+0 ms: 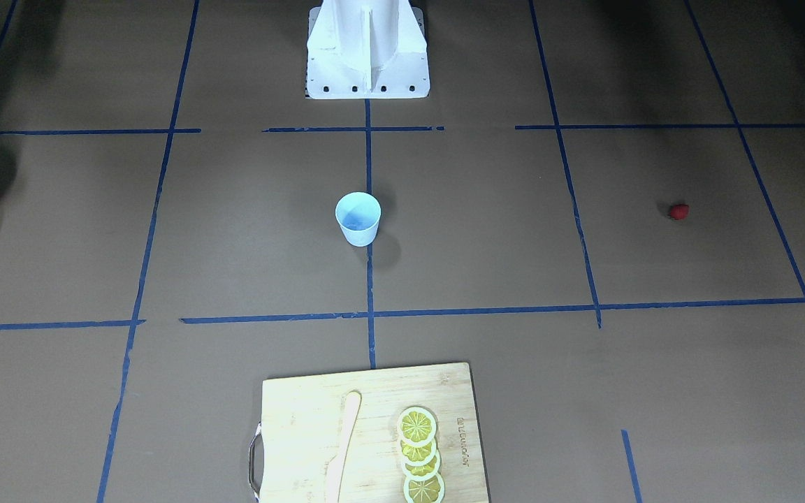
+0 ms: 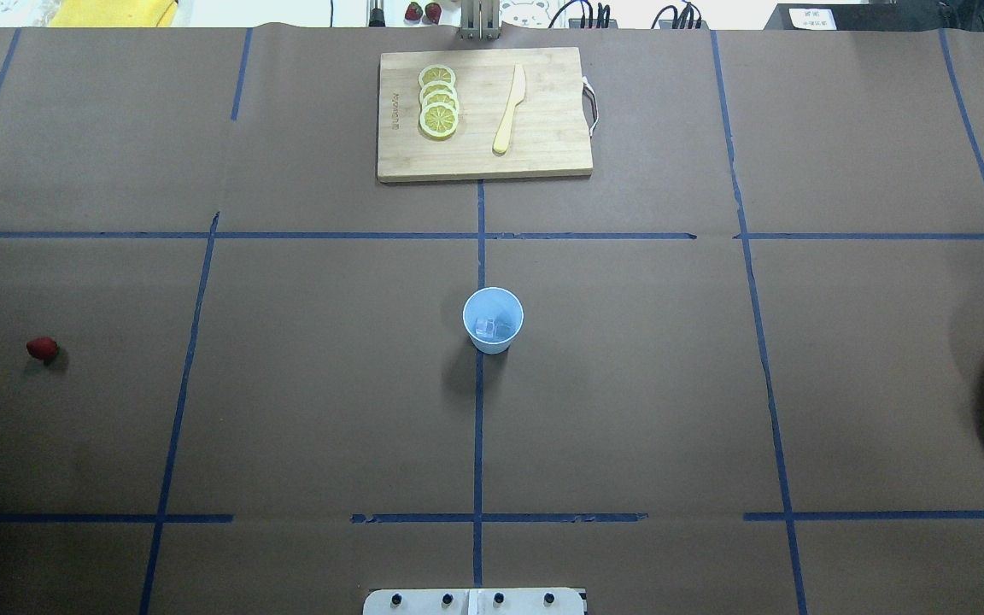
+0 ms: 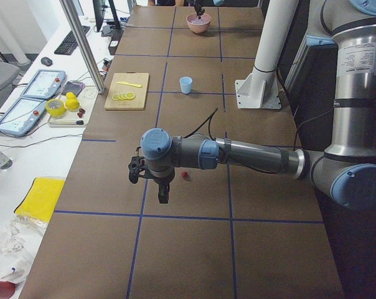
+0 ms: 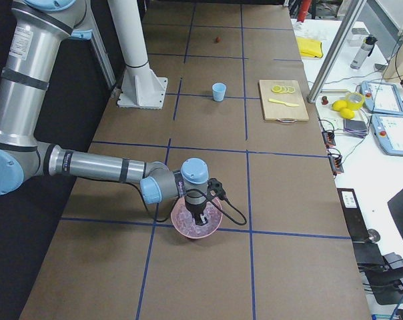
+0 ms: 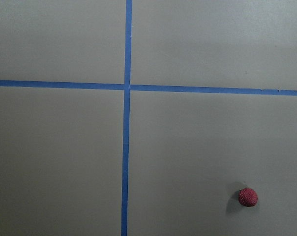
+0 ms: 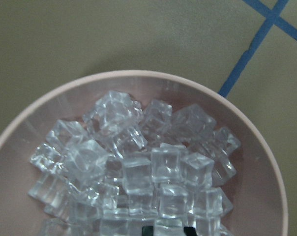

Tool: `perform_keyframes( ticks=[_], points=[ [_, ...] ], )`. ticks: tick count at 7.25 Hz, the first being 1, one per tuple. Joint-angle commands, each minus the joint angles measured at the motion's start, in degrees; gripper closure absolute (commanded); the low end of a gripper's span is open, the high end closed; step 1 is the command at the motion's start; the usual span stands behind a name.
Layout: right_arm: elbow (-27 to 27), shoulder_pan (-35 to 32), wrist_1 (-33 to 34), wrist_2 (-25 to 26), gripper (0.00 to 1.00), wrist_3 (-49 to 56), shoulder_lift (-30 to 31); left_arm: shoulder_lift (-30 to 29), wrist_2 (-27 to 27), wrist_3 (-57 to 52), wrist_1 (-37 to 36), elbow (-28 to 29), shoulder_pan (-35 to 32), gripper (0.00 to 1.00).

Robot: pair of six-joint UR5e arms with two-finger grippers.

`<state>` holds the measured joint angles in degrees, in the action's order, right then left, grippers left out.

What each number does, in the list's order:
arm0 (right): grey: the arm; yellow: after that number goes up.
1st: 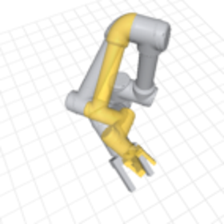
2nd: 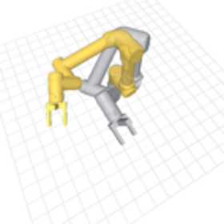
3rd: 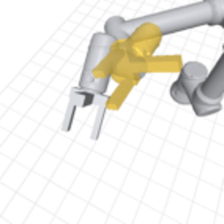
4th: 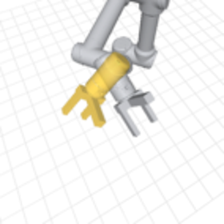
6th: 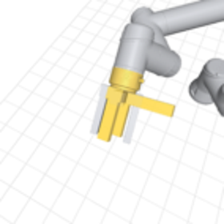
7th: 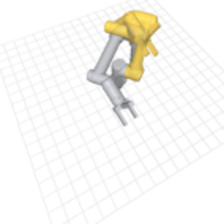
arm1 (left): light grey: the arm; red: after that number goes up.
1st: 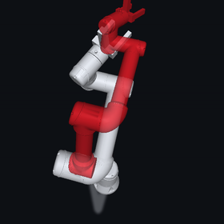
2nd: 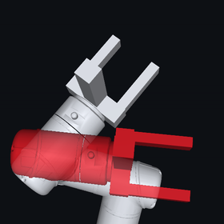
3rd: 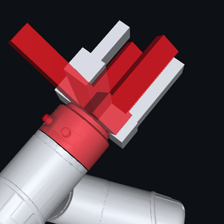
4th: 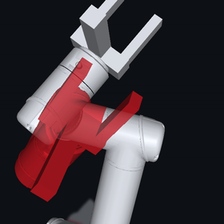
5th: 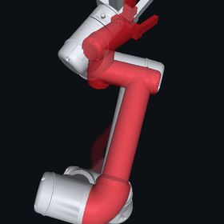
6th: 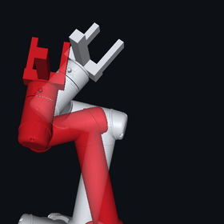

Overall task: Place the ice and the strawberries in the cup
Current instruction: 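Grasp an ice cube from the pink bowl with the right gripper, then carry the ice cube with the right gripper over the blue cup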

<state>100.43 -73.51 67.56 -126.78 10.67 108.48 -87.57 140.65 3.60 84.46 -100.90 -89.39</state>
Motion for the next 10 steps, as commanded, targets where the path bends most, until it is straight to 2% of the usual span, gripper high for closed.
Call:
perform_keyframes(
  ticks=[1,2,3,4,5,7,10],
  points=[
    [13.0,-1.5,14.0,-0.7,1.00,0.1,-0.1,0.0,0.0,0.0,0.0,0.1,0.0,0.00],
    [18.9,-2.9,21.5,-0.7,1.00,0.1,-1.3,0.0,0.0,0.0,0.0,0.1,0.0,0.00],
    [21.6,-3.0,26.3,-2.0,1.00,-0.9,-5.3,-0.1,0.0,0.0,0.1,0.3,0.0,0.00],
    [21.4,-2.9,31.7,-4.9,1.00,-2.2,-11.6,0.0,0.0,0.0,0.1,0.4,0.0,0.00],
    [21.3,-1.2,35.8,-5.4,1.00,-7.6,-17.8,-0.1,0.0,0.0,0.1,0.4,0.0,0.00],
    [19.5,8.1,38.0,-5.3,1.00,-24.0,-29.5,-0.1,0.0,-0.1,0.2,0.8,0.1,0.00],
    [13.1,20.8,38.0,-3.5,1.00,-51.4,-45.5,-0.2,0.0,-0.1,0.3,1.0,0.1,0.00]
  ],
)
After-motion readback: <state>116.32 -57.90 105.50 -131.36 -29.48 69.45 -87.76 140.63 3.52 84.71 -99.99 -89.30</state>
